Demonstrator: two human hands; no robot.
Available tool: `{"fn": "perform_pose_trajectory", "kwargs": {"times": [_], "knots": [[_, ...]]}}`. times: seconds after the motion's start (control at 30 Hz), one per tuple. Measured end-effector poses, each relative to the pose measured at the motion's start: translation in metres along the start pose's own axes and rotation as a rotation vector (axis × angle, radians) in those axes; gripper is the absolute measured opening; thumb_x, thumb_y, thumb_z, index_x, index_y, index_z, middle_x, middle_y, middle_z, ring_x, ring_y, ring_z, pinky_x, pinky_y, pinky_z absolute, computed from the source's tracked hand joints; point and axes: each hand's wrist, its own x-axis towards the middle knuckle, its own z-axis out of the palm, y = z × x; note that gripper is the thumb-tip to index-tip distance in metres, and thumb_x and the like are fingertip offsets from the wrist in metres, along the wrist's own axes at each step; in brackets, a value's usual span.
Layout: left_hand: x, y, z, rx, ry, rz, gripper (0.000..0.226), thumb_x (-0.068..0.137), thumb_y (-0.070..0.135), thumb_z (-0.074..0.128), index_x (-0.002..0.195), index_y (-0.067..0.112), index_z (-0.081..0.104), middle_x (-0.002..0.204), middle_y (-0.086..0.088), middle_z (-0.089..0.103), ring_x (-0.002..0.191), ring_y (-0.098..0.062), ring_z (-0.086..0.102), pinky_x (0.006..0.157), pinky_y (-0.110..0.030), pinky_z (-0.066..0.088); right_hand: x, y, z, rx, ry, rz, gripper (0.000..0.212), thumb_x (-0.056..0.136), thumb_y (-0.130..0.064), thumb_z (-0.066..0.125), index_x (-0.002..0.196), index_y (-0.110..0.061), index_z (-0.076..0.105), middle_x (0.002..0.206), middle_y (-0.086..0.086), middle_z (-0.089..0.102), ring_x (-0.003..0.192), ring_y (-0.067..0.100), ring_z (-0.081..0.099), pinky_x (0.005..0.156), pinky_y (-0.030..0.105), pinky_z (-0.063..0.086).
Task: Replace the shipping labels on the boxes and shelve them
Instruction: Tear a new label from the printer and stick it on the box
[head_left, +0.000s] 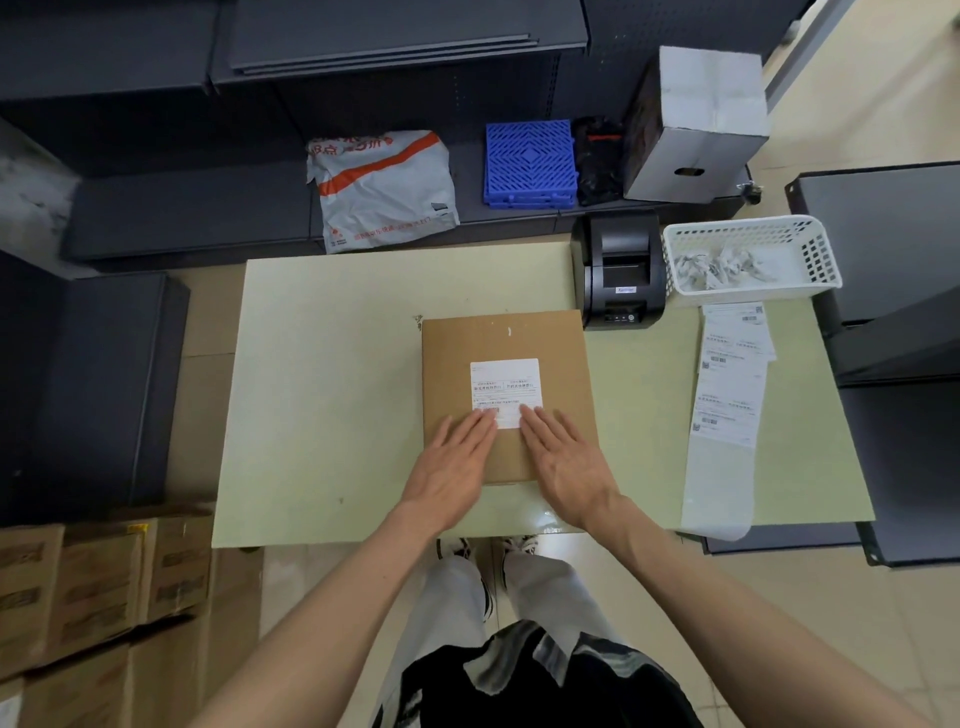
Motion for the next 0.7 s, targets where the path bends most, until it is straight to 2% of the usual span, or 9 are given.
{"fn": "perform_pose_trajectory", "kwargs": {"times": [0.3, 0.37, 0.43, 0.47, 0.53, 0.6, 0.67, 0.7], "knots": [[-0.009, -0.013, 0.01, -0.044, -0.005, -0.038, 0.069, 0.099, 0.009, 0.026, 0.16, 0.013, -0.005, 0.167, 0.002, -0.014, 0.155, -0.016, -0.012, 0.125, -0.05, 0.001, -0.01, 0.012, 0.002, 0.002, -0.037, 0.04, 0.064, 0.084, -0.016, 0.021, 0.139, 0.002, 0.049, 0.148, 0.014, 0.045, 0.136, 0.03, 0.045, 0.108, 0.049, 0.042], [-0.005, -0.018, 0.007, -0.036, 0.005, -0.019, 0.062, 0.1, 0.017, 0.017, 0.161, 0.013, 0.007, 0.168, 0.002, -0.001, 0.156, -0.016, -0.002, 0.125, -0.05, 0.0, -0.008, 0.014, 0.0, -0.01, -0.029, 0.022, 0.064, 0.083, -0.017, 0.022, 0.137, 0.001, 0.053, 0.146, 0.014, 0.048, 0.134, 0.03, 0.048, 0.11, 0.048, 0.04], [0.0, -0.021, -0.002, -0.028, 0.087, -0.013, 0.062, 0.098, 0.022, 0.011, 0.158, 0.01, 0.026, 0.166, -0.002, 0.02, 0.155, -0.018, 0.014, 0.123, -0.044, -0.003, -0.004, 0.019, -0.004, -0.018, -0.008, 0.017, 0.061, 0.085, -0.017, 0.025, 0.135, 0.0, 0.054, 0.144, 0.014, 0.05, 0.133, 0.031, 0.049, 0.113, 0.047, 0.029], [0.004, -0.023, -0.007, -0.034, 0.11, -0.022, 0.059, 0.101, 0.021, 0.014, 0.157, 0.009, 0.027, 0.166, -0.004, 0.021, 0.155, -0.018, 0.015, 0.123, -0.041, -0.004, 0.0, 0.021, -0.007, -0.02, 0.012, 0.032, 0.059, 0.087, -0.017, 0.027, 0.137, 0.0, 0.053, 0.145, 0.015, 0.049, 0.134, 0.031, 0.048, 0.114, 0.046, 0.024], [0.014, -0.028, -0.013, -0.059, 0.084, -0.064, 0.056, 0.106, 0.019, 0.019, 0.161, 0.009, 0.012, 0.169, -0.002, 0.004, 0.156, -0.017, 0.003, 0.124, -0.041, -0.004, 0.011, 0.025, -0.011, -0.013, 0.057, 0.077, 0.055, 0.093, -0.021, 0.028, 0.141, -0.001, 0.047, 0.149, 0.014, 0.044, 0.137, 0.03, 0.043, 0.118, 0.045, 0.02], [0.024, -0.032, -0.019, -0.045, 0.041, -0.095, 0.057, 0.108, 0.019, 0.019, 0.161, 0.01, 0.0, 0.169, -0.001, -0.008, 0.155, -0.015, -0.007, 0.126, -0.044, -0.001, 0.022, 0.028, -0.018, -0.013, 0.028, 0.105, 0.062, 0.097, -0.028, 0.014, 0.148, -0.002, 0.035, 0.157, 0.013, 0.032, 0.145, 0.029, 0.031, 0.119, 0.044, 0.016], [0.036, -0.036, -0.023, -0.029, 0.018, -0.099, 0.059, 0.107, 0.019, 0.019, 0.161, 0.012, -0.004, 0.168, 0.001, -0.012, 0.155, -0.015, -0.011, 0.125, -0.047, -0.001, 0.034, 0.033, -0.024, -0.017, 0.003, 0.099, 0.071, 0.094, -0.034, -0.005, 0.154, -0.004, 0.017, 0.163, 0.009, 0.012, 0.151, 0.026, 0.012, 0.121, 0.044, 0.007], [0.041, -0.038, -0.023, -0.033, 0.003, -0.099, 0.06, 0.106, 0.019, 0.019, 0.161, 0.013, -0.005, 0.168, 0.002, -0.012, 0.155, -0.015, -0.012, 0.125, -0.048, -0.002, 0.039, 0.035, -0.027, -0.017, -0.02, 0.109, 0.069, 0.095, -0.034, -0.007, 0.155, -0.006, 0.01, 0.164, 0.007, 0.004, 0.151, 0.024, 0.005, 0.122, 0.043, 0.003]]}}
